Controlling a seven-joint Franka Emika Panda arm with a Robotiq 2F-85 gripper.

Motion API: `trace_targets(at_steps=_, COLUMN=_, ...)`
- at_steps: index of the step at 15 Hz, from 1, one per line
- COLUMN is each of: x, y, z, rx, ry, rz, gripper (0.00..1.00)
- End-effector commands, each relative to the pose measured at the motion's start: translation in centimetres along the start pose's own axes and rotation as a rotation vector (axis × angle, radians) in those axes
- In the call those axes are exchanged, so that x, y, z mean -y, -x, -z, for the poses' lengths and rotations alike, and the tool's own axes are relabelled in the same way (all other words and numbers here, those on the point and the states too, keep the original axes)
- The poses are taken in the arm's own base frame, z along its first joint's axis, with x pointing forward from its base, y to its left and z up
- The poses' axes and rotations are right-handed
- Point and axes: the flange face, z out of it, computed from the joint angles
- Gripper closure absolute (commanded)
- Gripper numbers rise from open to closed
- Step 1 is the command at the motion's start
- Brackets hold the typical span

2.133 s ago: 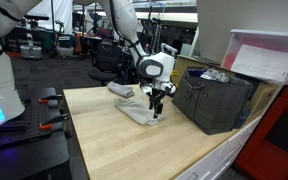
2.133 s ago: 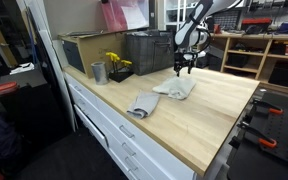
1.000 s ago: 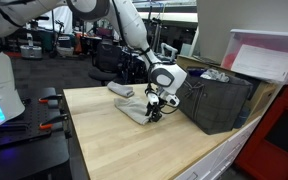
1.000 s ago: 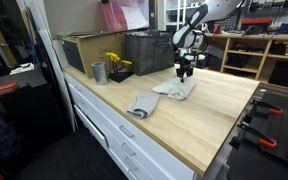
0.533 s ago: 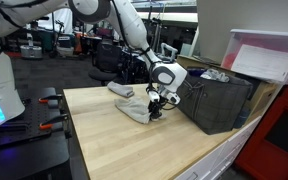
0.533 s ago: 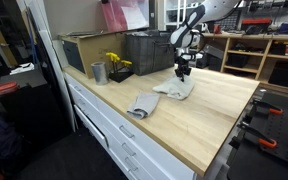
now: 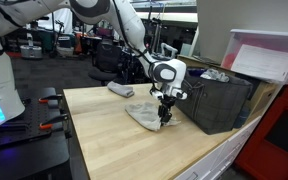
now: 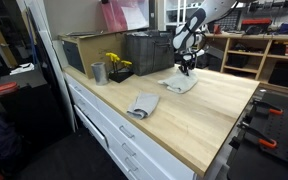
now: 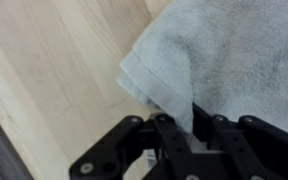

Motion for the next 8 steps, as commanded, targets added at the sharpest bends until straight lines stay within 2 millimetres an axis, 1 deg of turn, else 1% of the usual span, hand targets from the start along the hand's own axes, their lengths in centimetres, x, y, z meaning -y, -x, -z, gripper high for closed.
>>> trace_targets(at_steps=1, x=-0.3, y=1.3, z=2.1, rx=-0.05, ry=0.104, rz=-0.07, gripper=0.96)
trace_targets(at_steps=4, x=1.7, y=2.3, z=3.4, rx=-0.088, ry=0.135, rz=-0.078, gripper=0.96)
trace_targets(at_steps=8, x=5.8, y=3.9, z=5.4, rx=-0.11, ry=0.12, rz=-0.051, gripper=0.96)
